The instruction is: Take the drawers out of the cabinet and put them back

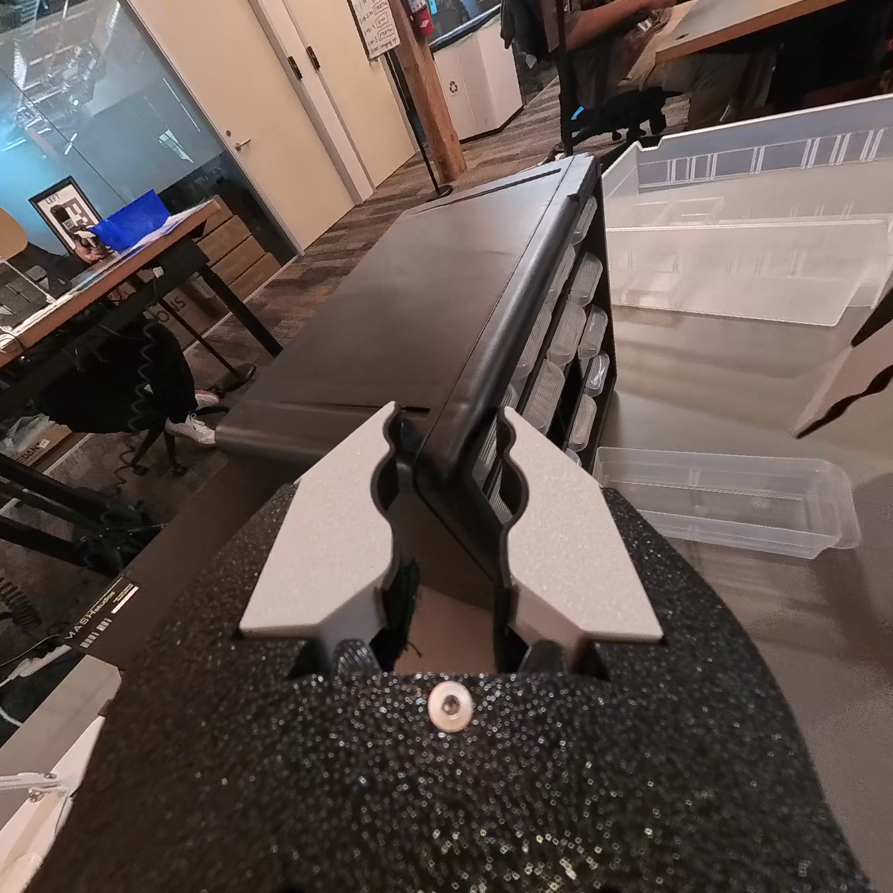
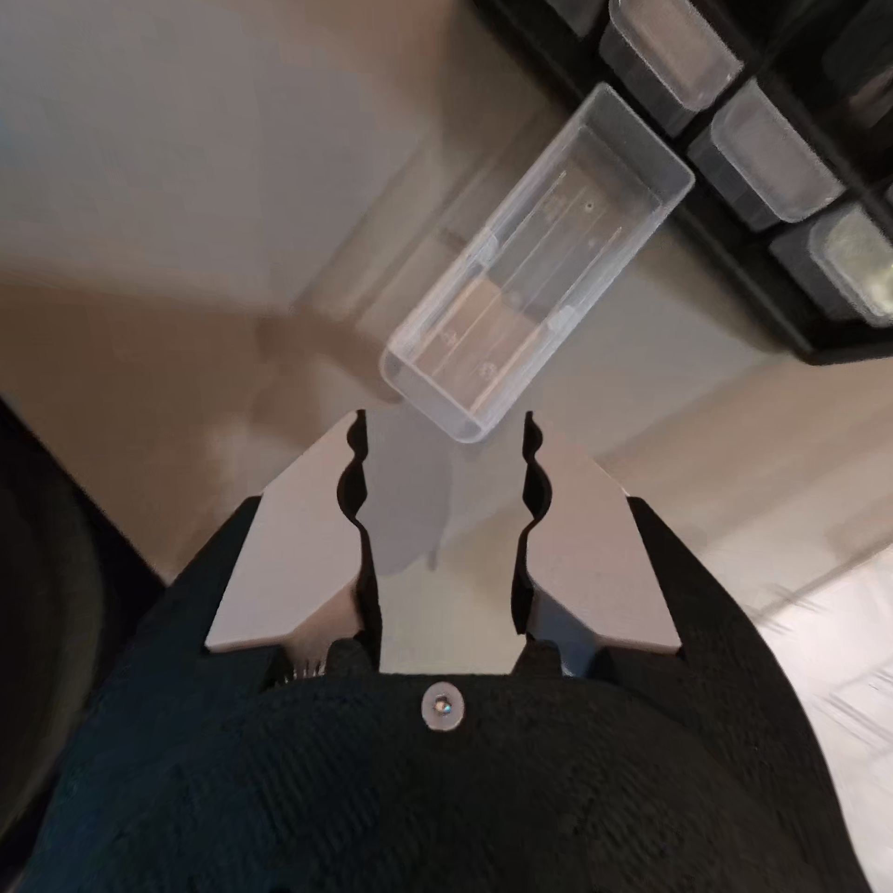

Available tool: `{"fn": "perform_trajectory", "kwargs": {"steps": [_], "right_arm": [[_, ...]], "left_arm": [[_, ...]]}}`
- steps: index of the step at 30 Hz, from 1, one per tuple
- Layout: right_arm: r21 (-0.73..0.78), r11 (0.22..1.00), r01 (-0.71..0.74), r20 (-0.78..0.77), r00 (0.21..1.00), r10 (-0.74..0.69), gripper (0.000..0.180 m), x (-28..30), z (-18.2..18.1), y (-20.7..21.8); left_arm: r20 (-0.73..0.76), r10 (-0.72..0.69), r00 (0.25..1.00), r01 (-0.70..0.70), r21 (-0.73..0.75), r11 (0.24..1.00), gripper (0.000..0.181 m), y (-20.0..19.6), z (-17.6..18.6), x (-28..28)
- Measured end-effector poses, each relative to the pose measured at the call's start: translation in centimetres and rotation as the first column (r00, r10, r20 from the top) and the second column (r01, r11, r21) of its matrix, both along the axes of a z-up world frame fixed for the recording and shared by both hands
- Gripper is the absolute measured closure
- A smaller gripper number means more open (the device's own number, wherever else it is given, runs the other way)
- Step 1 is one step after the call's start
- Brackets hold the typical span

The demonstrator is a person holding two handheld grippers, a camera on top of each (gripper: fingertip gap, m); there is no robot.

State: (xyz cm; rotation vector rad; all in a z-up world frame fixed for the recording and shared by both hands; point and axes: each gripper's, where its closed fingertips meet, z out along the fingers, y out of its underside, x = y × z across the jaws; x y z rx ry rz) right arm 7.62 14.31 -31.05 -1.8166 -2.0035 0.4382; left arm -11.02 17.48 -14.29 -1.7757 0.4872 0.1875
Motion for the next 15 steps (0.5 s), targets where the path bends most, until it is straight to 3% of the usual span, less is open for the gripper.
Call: {"fn": "perform_trajectory", "kwargs": {"steps": [1, 5, 11, 15], "right_arm": [[-0.075, 0.997, 0.023, -0.04, 0.999, -0.026, 0.115, -0.7, 0.5, -0.6], [-0.196, 0.964, 0.178, -0.142, 0.968, -0.208, 0.12, -5.0, 1.7, -0.3], [-0.072, 0.963, 0.259, -0.03, 0.965, -0.261, 0.132, -7.9, -1.2, 1.2], [-0.007, 0.972, 0.236, 0.046, 0.971, -0.235, 0.163, -7.7, -2.7, 1.6]], "left_arm": [[0.002, -0.002, 1.0, 0.002, 0.001, 1.0, 0.144, 0.0, 0.0, 0.0], [0.002, -0.002, 1.0, 0.002, 0.0, 1.0, 0.144, 0.0, 0.0, 0.0], [-0.004, 0.002, 1.0, -0.002, -0.002, 1.0, 0.144, 0.0, 0.0, 0.0], [-0.004, 0.001, 1.0, -0.001, -0.002, 1.0, 0.144, 0.0, 0.0, 0.0]]}}
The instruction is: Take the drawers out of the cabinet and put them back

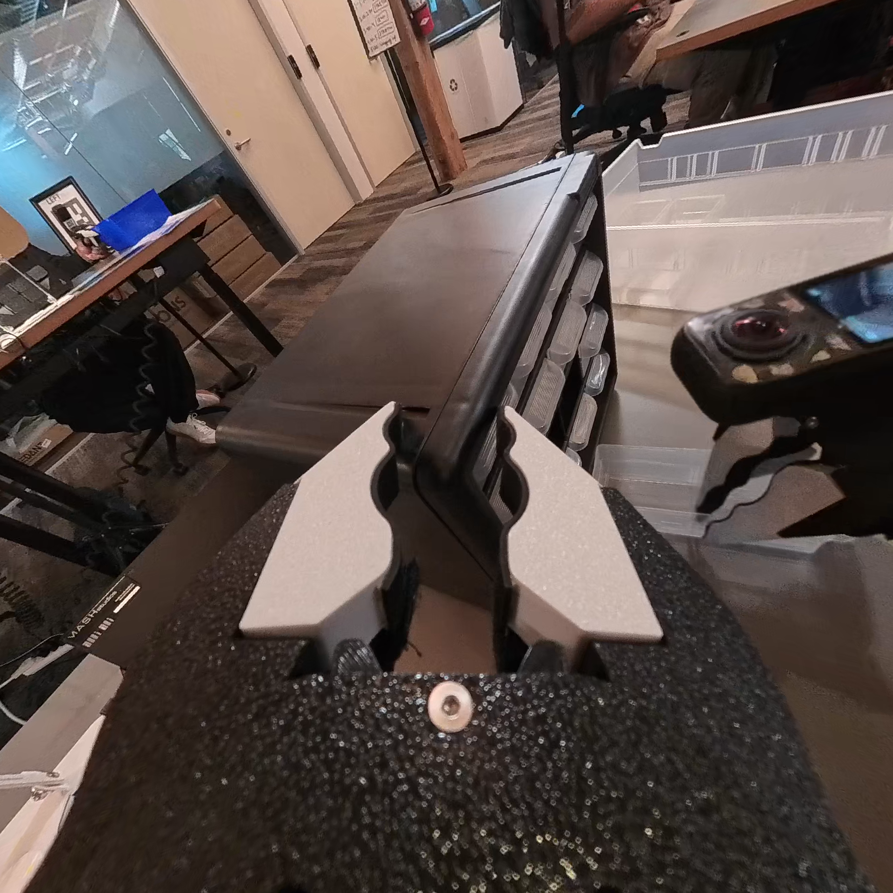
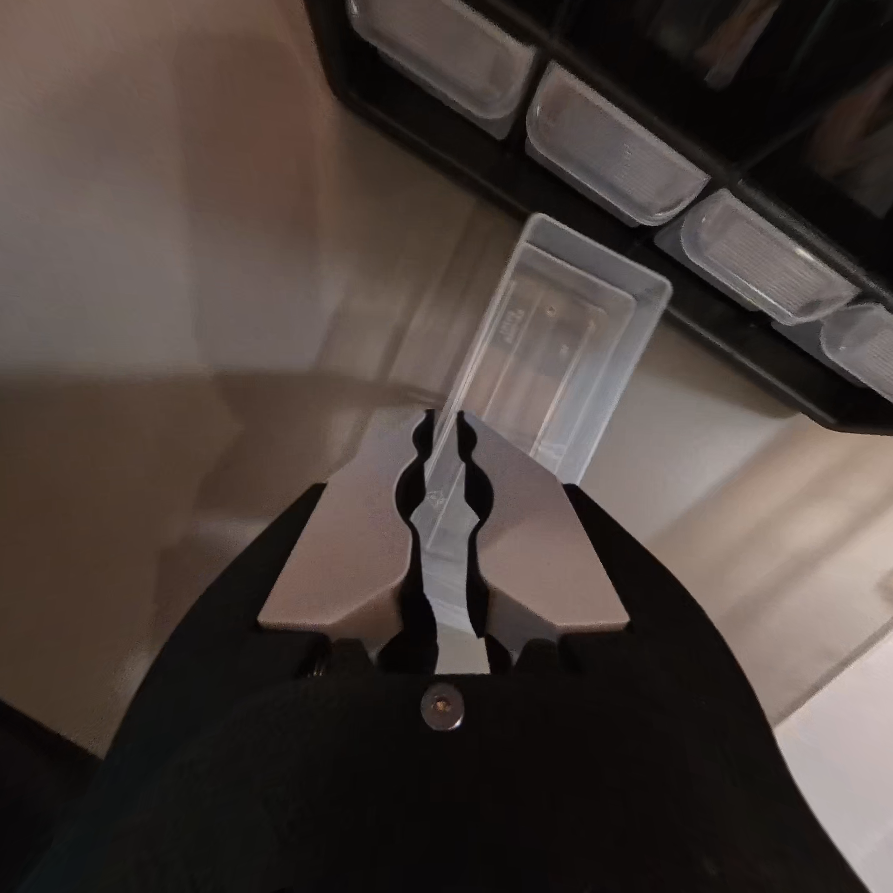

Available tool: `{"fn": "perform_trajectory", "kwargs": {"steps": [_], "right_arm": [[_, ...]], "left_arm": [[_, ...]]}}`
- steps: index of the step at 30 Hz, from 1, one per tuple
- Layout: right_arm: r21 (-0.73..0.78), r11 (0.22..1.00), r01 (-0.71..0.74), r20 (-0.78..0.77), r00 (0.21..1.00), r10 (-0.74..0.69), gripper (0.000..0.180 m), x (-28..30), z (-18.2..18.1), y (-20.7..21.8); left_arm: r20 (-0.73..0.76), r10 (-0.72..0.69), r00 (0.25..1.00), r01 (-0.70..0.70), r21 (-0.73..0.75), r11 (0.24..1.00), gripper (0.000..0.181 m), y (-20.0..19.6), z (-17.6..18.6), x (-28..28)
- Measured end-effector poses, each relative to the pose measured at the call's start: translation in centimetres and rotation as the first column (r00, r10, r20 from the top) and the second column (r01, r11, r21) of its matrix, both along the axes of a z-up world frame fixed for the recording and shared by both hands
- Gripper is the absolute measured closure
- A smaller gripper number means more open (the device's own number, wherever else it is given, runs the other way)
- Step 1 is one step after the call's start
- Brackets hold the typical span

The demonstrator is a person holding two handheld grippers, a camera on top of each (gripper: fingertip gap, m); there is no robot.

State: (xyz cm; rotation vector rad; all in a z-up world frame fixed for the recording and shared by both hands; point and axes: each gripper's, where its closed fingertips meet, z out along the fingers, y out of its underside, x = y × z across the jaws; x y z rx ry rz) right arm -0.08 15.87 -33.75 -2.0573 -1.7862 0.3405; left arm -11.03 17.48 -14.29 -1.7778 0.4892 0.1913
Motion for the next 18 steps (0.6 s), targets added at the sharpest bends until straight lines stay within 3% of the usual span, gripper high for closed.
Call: {"fn": "perform_trajectory", "kwargs": {"steps": [2, 6, 10, 12, 15, 18], "right_arm": [[0.037, 0.999, -0.026, -0.006, 1.0, 0.026, 0.179, 0.6, 0.6, 0.0], [0.131, 0.991, -0.017, -0.12, 0.992, 0.033, 0.18, 4.2, 5.9, 1.2], [0.399, 0.906, 0.143, -0.174, 0.982, -0.078, 0.18, 12.8, 14.4, 8.9], [0.53, 0.842, 0.105, -0.056, 0.994, -0.089, 0.18, 17.5, 16.8, 13.2], [0.521, 0.853, -0.023, 0.208, 0.973, -0.101, 0.18, 22.9, 15.2, 18.6], [0.428, 0.884, -0.189, 0.328, 0.944, 0.042, 0.18, 24.0, 11.6, 21.4]], "left_arm": [[0.001, -0.001, 1.0, 0.001, 0.001, 1.0, 0.144, 0.0, 0.0, 0.0], [0.017, -0.014, 1.0, 0.014, 0.007, 1.0, 0.144, 0.0, 0.0, 0.0], [0.023, -0.017, 1.0, 0.017, 0.009, 1.0, 0.144, 0.0, 0.1, 0.0], [0.022, -0.015, 1.0, 0.015, 0.008, 1.0, 0.144, 0.0, 0.0, 0.0], [0.022, -0.013, 1.0, 0.013, 0.007, 1.0, 0.144, 0.0, 0.1, 0.0], [0.019, -0.011, 1.0, 0.01, 0.006, 1.0, 0.144, 0.0, 0.1, 0.0]]}}
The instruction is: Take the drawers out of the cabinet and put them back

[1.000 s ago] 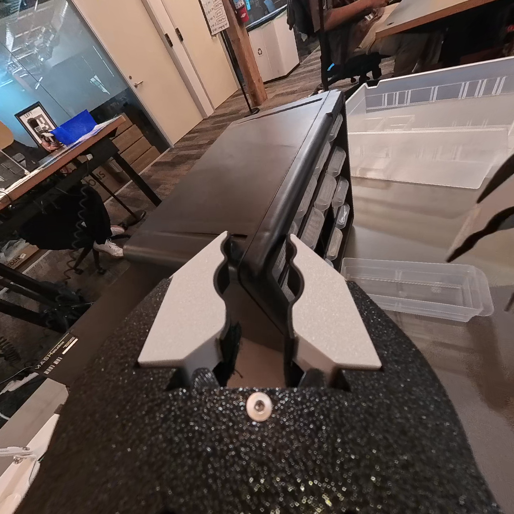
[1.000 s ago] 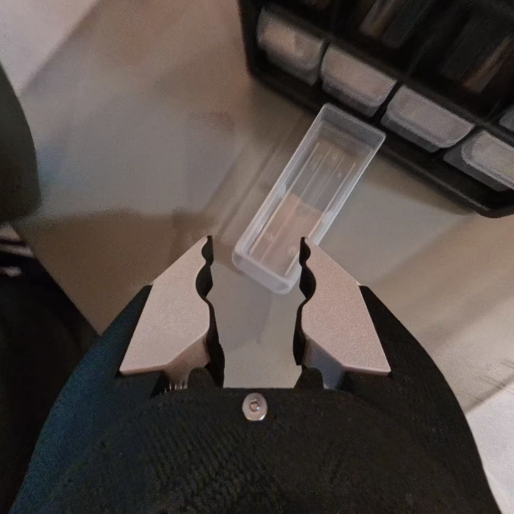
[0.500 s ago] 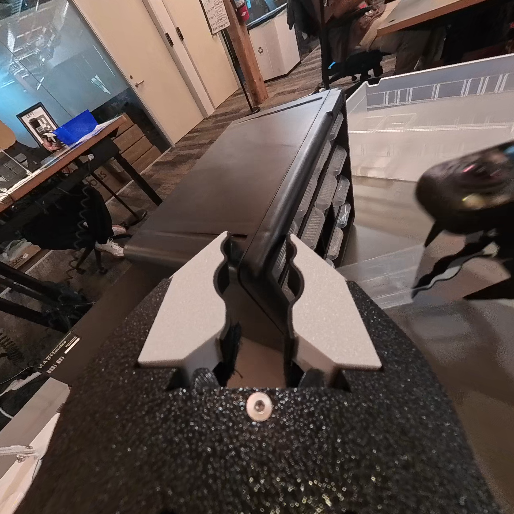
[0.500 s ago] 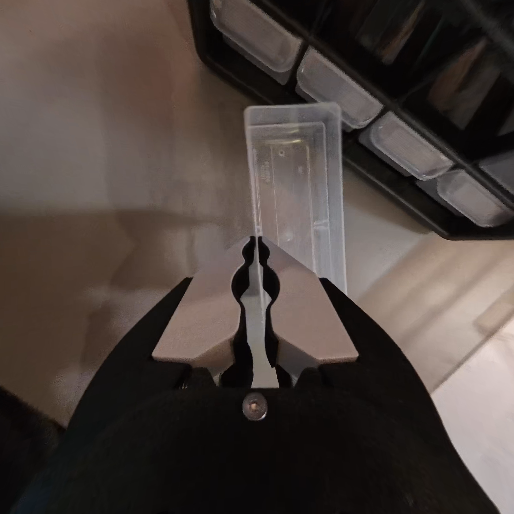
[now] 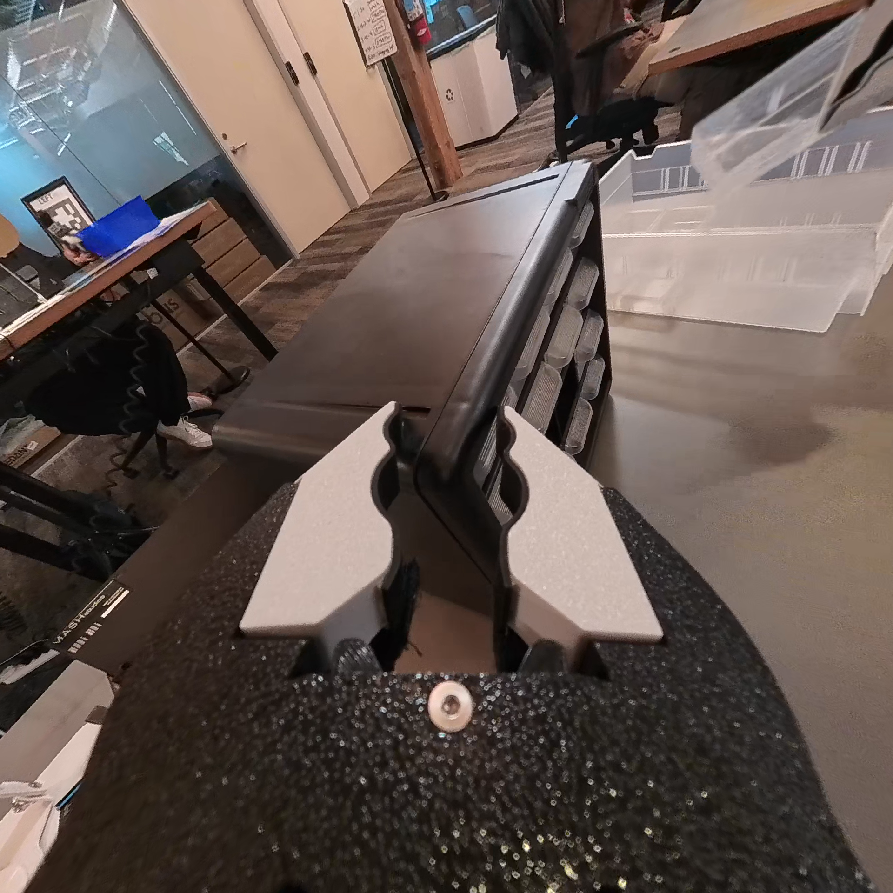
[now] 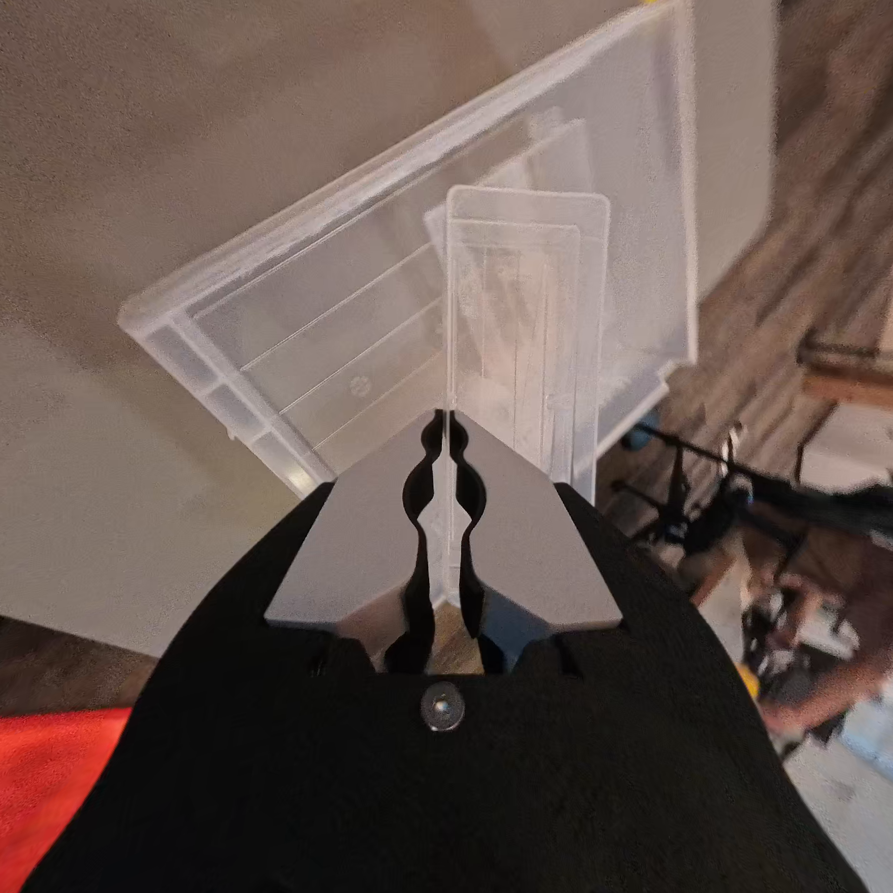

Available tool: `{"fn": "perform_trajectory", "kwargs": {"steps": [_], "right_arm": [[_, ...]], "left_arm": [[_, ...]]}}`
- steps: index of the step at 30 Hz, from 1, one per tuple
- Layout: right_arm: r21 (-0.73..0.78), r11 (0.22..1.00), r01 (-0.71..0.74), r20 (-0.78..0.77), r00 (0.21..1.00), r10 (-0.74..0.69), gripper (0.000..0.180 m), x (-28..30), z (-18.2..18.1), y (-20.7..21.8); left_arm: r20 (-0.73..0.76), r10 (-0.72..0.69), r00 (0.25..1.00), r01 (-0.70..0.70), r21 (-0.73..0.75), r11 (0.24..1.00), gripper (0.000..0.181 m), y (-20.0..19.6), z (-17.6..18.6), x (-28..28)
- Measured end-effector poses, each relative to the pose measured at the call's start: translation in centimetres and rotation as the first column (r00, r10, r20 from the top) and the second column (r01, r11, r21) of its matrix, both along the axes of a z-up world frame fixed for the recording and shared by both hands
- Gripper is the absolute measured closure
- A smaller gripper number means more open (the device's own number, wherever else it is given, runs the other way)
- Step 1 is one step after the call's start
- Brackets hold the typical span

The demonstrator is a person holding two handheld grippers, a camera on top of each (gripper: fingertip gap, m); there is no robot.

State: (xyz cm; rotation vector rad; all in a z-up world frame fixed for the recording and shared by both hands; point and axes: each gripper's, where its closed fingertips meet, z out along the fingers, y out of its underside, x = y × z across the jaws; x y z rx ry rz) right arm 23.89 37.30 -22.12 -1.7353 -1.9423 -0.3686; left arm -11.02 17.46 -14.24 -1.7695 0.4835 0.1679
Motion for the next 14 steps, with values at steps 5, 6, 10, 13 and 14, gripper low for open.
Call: {"fn": "perform_trajectory", "kwargs": {"steps": [5, 6, 10, 13, 14], "right_arm": [[-0.301, 0.921, -0.248, 0.109, 0.95, 0.292, 0.18, 0.4, -6.9, -1.0], [-0.344, 0.904, -0.256, 0.106, 0.945, 0.308, 0.18, 0.5, -7.9, -1.1], [-0.39, 0.872, -0.296, 0.096, 0.929, 0.358, 0.18, 0.6, -10.3, 0.1], [-0.376, 0.869, -0.323, 0.09, 0.92, 0.381, 0.18, 0.1, -10.7, 1.3], [-0.373, 0.868, -0.329, 0.096, 0.916, 0.389, 0.18, 0.0, -10.8, 1.7]], "left_arm": [[0.012, -0.007, 1.0, 0.007, 0.002, 1.0, 0.144, 0.0, 0.0, 0.0], [0.014, -0.008, 1.0, 0.008, 0.002, 1.0, 0.144, 0.0, 0.0, 0.0], [0.011, -0.005, 1.0, 0.005, 0.0, 1.0, 0.144, 0.0, 0.0, 0.0], [0.012, -0.004, 1.0, 0.004, -0.001, 1.0, 0.144, 0.0, 0.0, 0.0], [0.013, -0.005, 1.0, 0.005, 0.0, 1.0, 0.144, 0.0, 0.0, 0.0]]}}
